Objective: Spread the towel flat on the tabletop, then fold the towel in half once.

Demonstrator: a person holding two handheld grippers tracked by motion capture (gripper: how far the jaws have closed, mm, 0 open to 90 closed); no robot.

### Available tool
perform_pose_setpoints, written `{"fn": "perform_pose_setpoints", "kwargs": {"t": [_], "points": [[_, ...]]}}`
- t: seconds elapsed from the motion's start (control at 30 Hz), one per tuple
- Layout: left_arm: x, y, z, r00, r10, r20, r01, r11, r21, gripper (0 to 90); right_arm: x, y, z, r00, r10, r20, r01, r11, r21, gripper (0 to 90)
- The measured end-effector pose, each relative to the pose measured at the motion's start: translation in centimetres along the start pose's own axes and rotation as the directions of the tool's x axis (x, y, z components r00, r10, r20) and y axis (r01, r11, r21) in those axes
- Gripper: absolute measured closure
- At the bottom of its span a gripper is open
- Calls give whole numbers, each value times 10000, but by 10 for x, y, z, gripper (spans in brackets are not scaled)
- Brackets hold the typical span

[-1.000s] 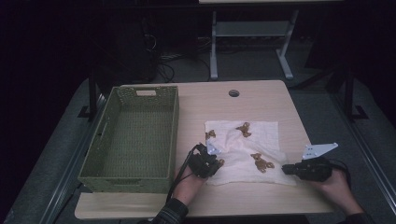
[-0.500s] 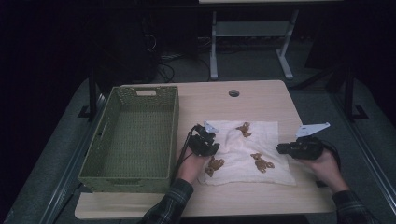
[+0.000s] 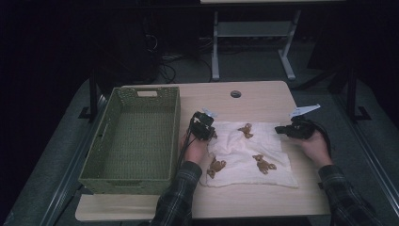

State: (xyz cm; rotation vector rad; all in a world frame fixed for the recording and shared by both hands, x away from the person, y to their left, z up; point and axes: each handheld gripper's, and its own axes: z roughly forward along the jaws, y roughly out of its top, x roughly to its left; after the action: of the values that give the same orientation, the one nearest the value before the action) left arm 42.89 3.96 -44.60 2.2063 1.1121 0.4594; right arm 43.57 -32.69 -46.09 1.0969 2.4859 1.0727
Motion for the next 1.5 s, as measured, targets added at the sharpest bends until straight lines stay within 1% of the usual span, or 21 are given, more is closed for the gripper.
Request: {"fn": "perform_pose_setpoints", "kwargs": {"t": [0.1,0.17,0.27,0.3,0.4,0.57,0.6,0.63,0.7,0.83,0.9,0.93,1.03,1.1,1.17,1.23,1.3,1.33,1.37,1.43,1.5], "points": [[6,4,9,9997,-108,-205,109,9999,40,896,-9,3,8,9995,146,290,-152,9997,207,899],[10,5,14,9994,-273,-195,275,9996,57,896,-14,4,11,9988,265,424,-274,9994,220,899],[14,7,24,9990,-402,-206,407,9989,231,896,-21,5,15,9980,383,509,-401,9985,359,899],[15,7,27,9990,-384,-243,392,9987,321,896,-23,5,15,9977,453,510,-471,9983,334,899],[20,8,31,9974,-674,-239,678,9976,141,896,-27,9,18,9969,485,624,-508,9981,353,900],[25,13,38,9961,-702,-529,702,9975,-27,896,-35,17,25,9947,489,907,-525,9979,384,900],[26,14,40,9952,-804,-557,799,9967,-110,896,-37,18,26,9939,551,957,-593,9974,413,900],[27,14,41,9946,-809,-647,800,9966,-175,896,-39,20,27,9932,552,1024,-598,9973,425,900],[29,15,42,9936,-898,-680,882,9958,-253,897,-43,21,28,9917,627,1120,-676,9969,411,900],[33,16,44,9922,-945,-818,924,9953,-289,897,-50,25,31,9896,723,1242,-772,9964,351,900],[34,15,44,9903,-1068,-894,1043,9940,-325,897,-53,27,33,9880,766,1342,-815,9962,316,900],[34,15,44,9901,-1099,-876,1073,9937,-337,897,-54,27,33,9872,862,1342,-914,9953,332,900],[35,16,43,9895,-1168,-852,1136,9927,-417,896,-54,29,33,9877,891,1288,-930,9954,243,899],[38,16,42,9887,-1263,-807,1226,9912,-497,893,-55,29,30,9878,973,1219,-976,9952,-29,892],[40,17,42,9872,-1367,-822,1319,9894,-606,854,-57,30,27,9879,1127,1064,-1109,9936,-230,809],[42,18,43,9866,-1403,-828,1360,9892,-552,806,-59,31,26,9854,1329,1063,-1320,9911,-155,768],[45,18,45,9842,-1546,-867,1497,9868,-613,747,-62,31,26,9846,1334,1133,-1320,9911,-196,730],[47,19,45,9824,-1638,-896,1585,9853,-634,720,-62,31,26,9828,1432,1170,-1417,9897,-214,715],[49,19,47,9809,-1754,-837,1697,9830,-706,699,-64,31,26,9830,1389,1202,-1369,9903,-249,706],[52,18,49,9791,-1873,-790,1813,9804,-772,662,-65,31,28,9838,1431,1077,-1411,9897,-258,690],[54,19,51,9803,-1863,-658,1819,9810,-678,637,-65,30,31,9838,1458,1046,-1455,9893,-105,677]]}}
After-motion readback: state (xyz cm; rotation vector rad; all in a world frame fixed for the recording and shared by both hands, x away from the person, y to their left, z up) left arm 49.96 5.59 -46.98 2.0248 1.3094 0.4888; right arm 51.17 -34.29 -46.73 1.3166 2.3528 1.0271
